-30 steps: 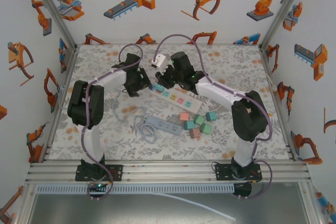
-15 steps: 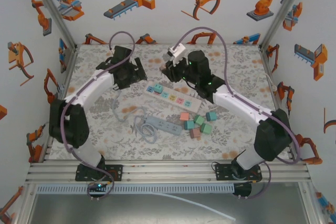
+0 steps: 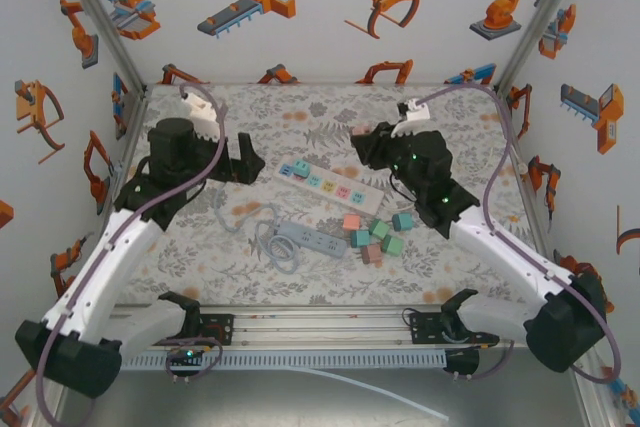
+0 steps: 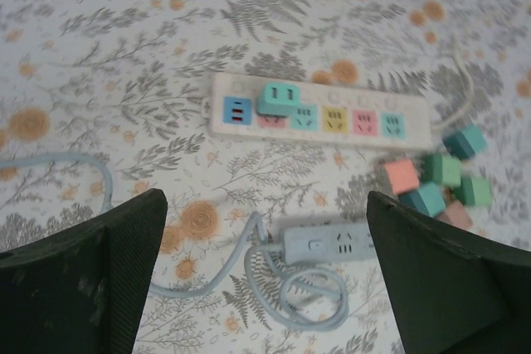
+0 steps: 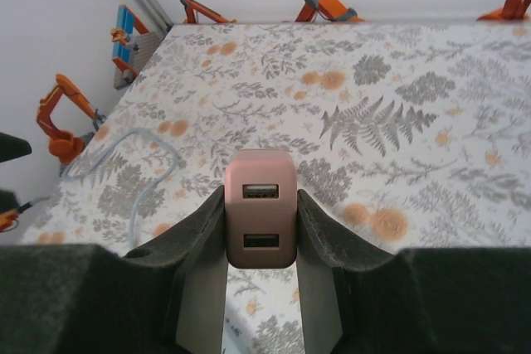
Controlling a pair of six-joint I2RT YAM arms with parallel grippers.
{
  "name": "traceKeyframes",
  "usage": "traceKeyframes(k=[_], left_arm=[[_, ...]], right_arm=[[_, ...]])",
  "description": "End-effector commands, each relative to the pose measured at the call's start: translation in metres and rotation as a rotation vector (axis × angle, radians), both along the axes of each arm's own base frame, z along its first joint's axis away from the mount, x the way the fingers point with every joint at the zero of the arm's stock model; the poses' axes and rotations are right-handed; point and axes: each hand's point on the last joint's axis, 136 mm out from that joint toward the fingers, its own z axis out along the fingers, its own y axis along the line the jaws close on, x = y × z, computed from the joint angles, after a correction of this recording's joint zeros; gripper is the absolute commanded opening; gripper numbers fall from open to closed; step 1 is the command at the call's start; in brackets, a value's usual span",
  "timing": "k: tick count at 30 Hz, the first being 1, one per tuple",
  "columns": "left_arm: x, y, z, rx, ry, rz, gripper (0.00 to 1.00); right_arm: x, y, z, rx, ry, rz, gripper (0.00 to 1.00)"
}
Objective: Pull the plug off the socket
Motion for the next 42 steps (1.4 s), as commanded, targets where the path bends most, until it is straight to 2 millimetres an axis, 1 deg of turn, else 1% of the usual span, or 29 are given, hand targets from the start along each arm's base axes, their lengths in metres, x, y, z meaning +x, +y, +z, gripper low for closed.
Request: traceKeyframes(k=[1,2,4,6,8,11,14,17,22,28,32,35,39,41,42], left_arm=[[-0.053,-0.027,0.02,0.049,-0.203,-0.35,0.97],[-0.066,-0.03,0.019,0.068,-0.237,-0.416,0.97],[-0.084,-0.032,0.017,0.092,-0.283,-0.496,0.97],[-0.099,-0.034,0.014,0.117,-0.319,-0.573,0.97],[-0.115,-0.037,0.012,0.13,-0.345,-0.659,0.97],[-0.127,-0.039,0.011,0.129,-0.353,-0.717,0.97],[-0.128,-0.038,0.009,0.138,-0.358,-0.719,0.97],[-0.128,-0.037,0.006,0.146,-0.368,-0.716,0.97],[-0.127,-0.037,0.002,0.157,-0.363,-0.719,0.97],[-0.129,-0.036,0.002,0.181,-0.387,-0.723,0.97],[-0.133,-0.036,0.0,0.185,-0.39,-0.745,0.97],[-0.135,-0.036,-0.002,0.184,-0.382,-0.757,0.97],[-0.135,-0.036,-0.007,0.191,-0.366,-0.765,0.97],[-0.135,-0.035,-0.009,0.197,-0.364,-0.763,0.97],[-0.134,-0.035,-0.009,0.199,-0.367,-0.761,0.97]], right_arm=[[-0.008,-0.012,-0.016,0.125,0.112,-0.048,0.04],[-0.01,-0.012,-0.025,0.146,0.142,-0.05,0.04],[-0.011,-0.012,-0.044,0.179,0.205,-0.055,0.04],[-0.012,-0.006,-0.066,0.198,0.278,-0.041,0.04],[-0.012,0.006,-0.087,0.222,0.359,-0.011,0.04],[-0.015,0.027,-0.11,0.237,0.424,0.044,0.05],[-0.018,0.046,-0.129,0.203,0.454,0.081,0.05],[-0.019,0.061,-0.154,0.155,0.504,0.105,0.05],[-0.024,0.083,-0.183,0.065,0.544,0.15,0.08],[-0.026,0.091,-0.216,-0.042,0.579,0.132,0.09],[-0.028,0.098,-0.233,-0.106,0.609,0.139,0.11],[-0.03,0.101,-0.242,-0.121,0.619,0.14,0.13],[-0.032,0.103,-0.252,-0.145,0.639,0.139,0.23],[-0.034,0.102,-0.255,-0.158,0.647,0.13,0.31],[-0.034,0.1,-0.255,-0.164,0.649,0.124,0.34]])
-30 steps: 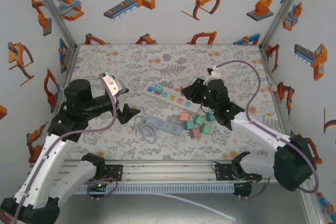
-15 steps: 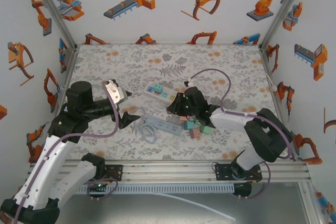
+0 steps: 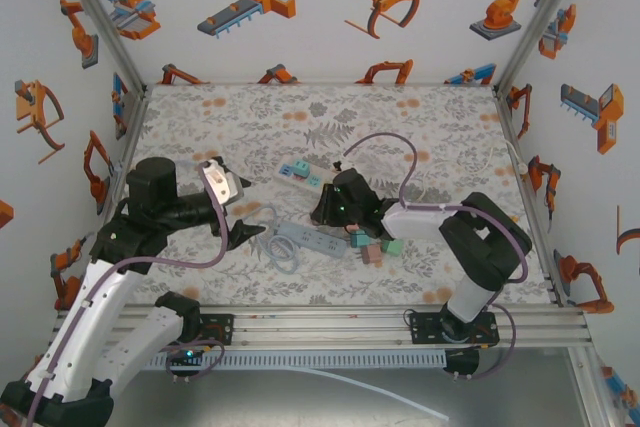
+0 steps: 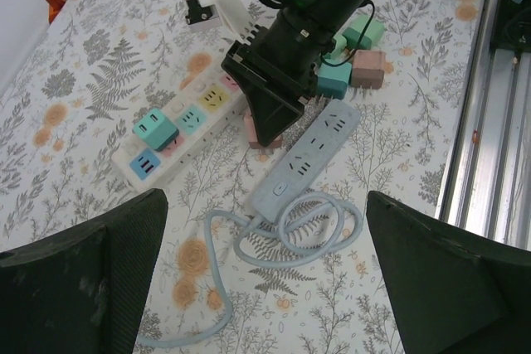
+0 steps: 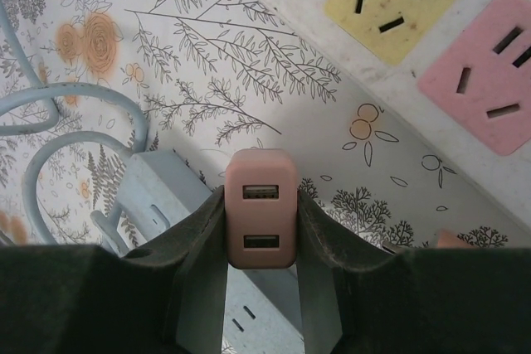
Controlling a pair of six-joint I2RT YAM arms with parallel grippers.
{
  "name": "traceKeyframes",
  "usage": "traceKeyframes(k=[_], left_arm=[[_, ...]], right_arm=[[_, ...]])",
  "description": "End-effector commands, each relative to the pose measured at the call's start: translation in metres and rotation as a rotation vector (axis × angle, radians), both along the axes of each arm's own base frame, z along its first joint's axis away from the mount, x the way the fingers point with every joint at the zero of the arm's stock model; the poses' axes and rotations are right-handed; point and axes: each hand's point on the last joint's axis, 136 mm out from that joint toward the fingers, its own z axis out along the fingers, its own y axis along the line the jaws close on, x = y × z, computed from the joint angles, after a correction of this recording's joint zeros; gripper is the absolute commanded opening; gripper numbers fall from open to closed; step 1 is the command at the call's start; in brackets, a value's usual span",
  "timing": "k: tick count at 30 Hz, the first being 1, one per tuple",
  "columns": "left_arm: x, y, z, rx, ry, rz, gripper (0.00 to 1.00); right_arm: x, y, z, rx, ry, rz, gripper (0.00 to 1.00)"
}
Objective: Pull the plug off the socket
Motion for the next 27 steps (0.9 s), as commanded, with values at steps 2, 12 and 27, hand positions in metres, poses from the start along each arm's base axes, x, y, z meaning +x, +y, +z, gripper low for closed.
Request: traceKeyframes(k=[2,12,27], left_arm=[[-0.005,-0.001,-0.007,0.012,-0.003,-0.037,0.97],[0.0,-0.002,-0.012,0.019,0.009,-0.026,0.97],[0.012,0.004,-0.012,0.03,0.006,0.062,0.97]], right_arm=[[0.003,-0.004,0.0,-0.054,-0.016,-0.023,0.38],[-0.001,-0.018,0.014,-0.094,-0.037,-0.044,0.45],[0.014,-0.035,0.123,-0.212,-0.38,0.029,0.48]])
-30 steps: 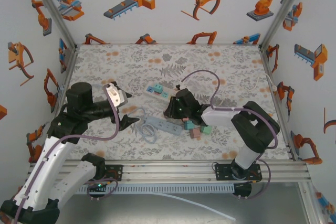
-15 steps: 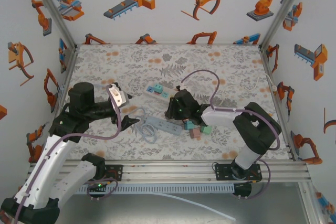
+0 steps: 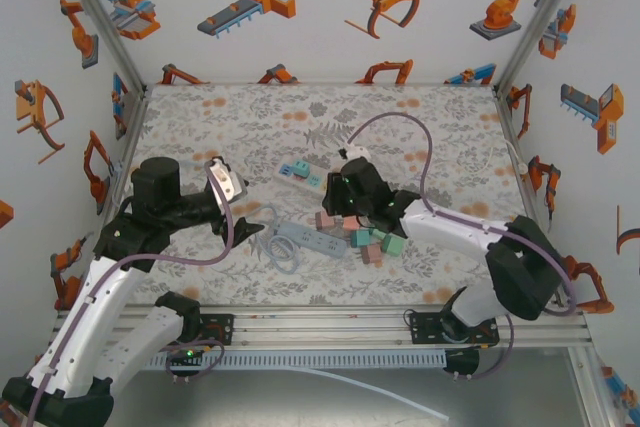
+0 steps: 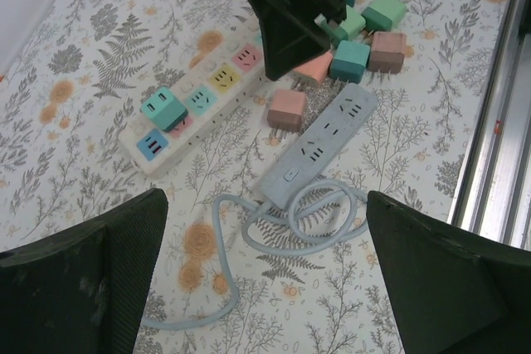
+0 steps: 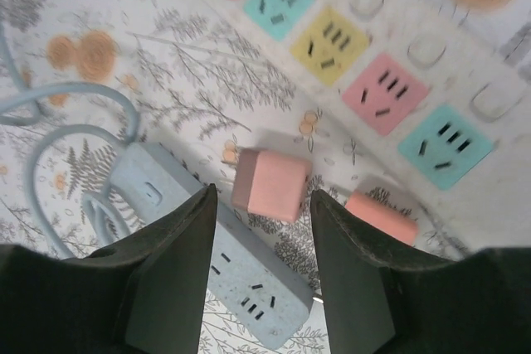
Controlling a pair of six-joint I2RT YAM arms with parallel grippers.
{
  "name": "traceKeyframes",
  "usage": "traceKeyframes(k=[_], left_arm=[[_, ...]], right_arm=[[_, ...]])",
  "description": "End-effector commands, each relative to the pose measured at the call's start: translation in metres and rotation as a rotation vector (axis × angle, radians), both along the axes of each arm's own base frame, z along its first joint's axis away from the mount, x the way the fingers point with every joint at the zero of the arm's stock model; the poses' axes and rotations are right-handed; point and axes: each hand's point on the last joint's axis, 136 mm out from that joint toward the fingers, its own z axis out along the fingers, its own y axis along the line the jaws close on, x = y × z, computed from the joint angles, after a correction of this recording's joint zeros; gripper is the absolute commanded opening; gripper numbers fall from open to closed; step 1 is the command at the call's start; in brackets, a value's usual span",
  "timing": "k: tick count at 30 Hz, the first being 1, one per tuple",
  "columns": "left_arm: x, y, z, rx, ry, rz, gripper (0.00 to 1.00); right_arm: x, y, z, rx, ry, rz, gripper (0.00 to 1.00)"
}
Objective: Pull the plug off the socket
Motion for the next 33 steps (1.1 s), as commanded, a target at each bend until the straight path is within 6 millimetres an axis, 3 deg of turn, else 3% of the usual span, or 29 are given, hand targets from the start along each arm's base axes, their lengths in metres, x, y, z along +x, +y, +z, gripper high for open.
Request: traceKeyframes(k=[1,8,13,18,21,25,29,33], left_arm=[[0.002,0.001,0.0,-0.008,0.0,0.015,0.97],[0.013,0.004,0.003,-0.018,-0.014,0.076,0.97],[0.051,0.016,0.009,-0.083,0.001,0.295,0.97],[0.082,0.028,0.014,-0.182,0.045,0.478,0.97],[0.108,0.042,0.017,-0.222,0.081,0.634,0.97],[0.148,0.067,0.012,-0.271,0.2,0.867,0.97],[0.188,0.083,-0.008,-0.307,0.397,1.045,0.97],[0.22,0.087,-0.036,-0.374,0.616,1.128,0.97]], right_arm=[[0.011,-0.004,0.06,-0.049,-0.219,0.039,0.48],[0.016,0.004,0.137,-0.124,-0.629,0.19,0.49],[0.023,0.018,0.159,-0.25,-0.82,0.286,0.52],[0.031,0.046,0.14,-0.364,-0.821,0.456,0.56],[0.03,0.068,0.117,-0.38,-0.706,0.617,0.59],[0.04,0.088,0.097,-0.386,-0.555,0.691,0.61],[0.058,0.098,0.081,-0.421,-0.407,0.704,0.64],[0.073,0.104,0.06,-0.465,-0.288,0.719,0.63]])
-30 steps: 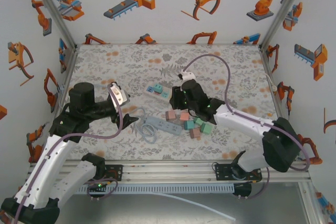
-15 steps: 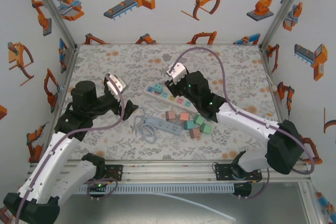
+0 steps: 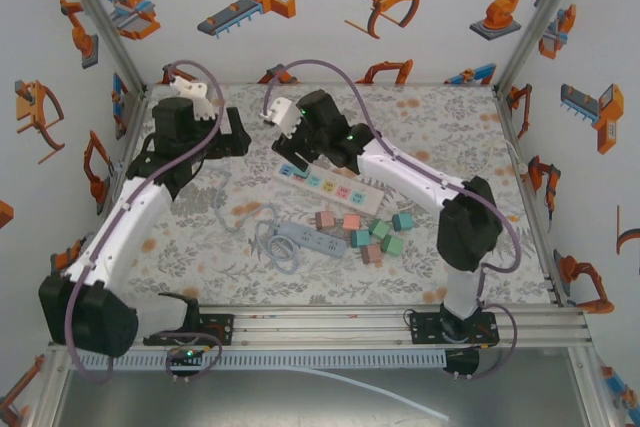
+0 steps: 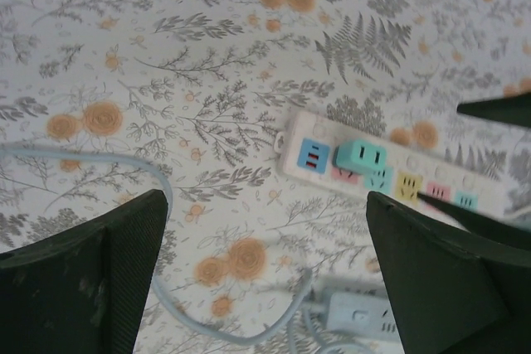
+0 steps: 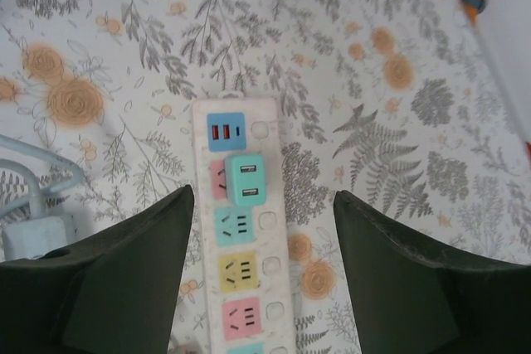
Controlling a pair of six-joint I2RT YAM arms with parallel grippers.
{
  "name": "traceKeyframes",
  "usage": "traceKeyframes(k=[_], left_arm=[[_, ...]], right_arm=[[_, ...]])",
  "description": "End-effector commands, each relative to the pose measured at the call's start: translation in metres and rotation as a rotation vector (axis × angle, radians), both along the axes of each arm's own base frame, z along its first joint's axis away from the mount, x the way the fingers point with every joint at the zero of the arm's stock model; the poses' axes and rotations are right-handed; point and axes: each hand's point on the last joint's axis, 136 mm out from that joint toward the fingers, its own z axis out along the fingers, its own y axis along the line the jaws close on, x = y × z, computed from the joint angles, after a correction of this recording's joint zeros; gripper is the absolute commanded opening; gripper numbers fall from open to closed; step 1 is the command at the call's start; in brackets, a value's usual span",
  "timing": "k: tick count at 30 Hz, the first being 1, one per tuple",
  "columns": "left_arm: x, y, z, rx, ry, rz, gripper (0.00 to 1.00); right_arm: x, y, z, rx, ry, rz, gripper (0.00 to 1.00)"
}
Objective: Pull the plug off the socket
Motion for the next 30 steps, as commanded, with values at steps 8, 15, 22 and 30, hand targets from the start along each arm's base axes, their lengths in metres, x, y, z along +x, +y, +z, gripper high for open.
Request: traceKeyframes(k=[8,15,22,30], left_arm=[[0.049,-0.002,-0.086,-0.309,0.416,0.195,0.96],[0.065,-0.033,-0.138,-0.406,0.59,0.131,0.84],[0.07,-0.052,-0.175,-0.373,0.662,0.115,0.71],[0.074,-0.064,-0.206,-0.268,0.685,0.117,0.58]], right_arm=[[0.01,-0.006,-0.081,-0.194,0.236,-0.036,0.64],[0.018,-0.004,-0.125,-0.228,0.279,-0.067,0.63],[0.022,0.0,-0.131,-0.184,0.237,-0.069,0.61],[0.022,0.008,-0.13,-0.149,0.226,-0.035,0.52]])
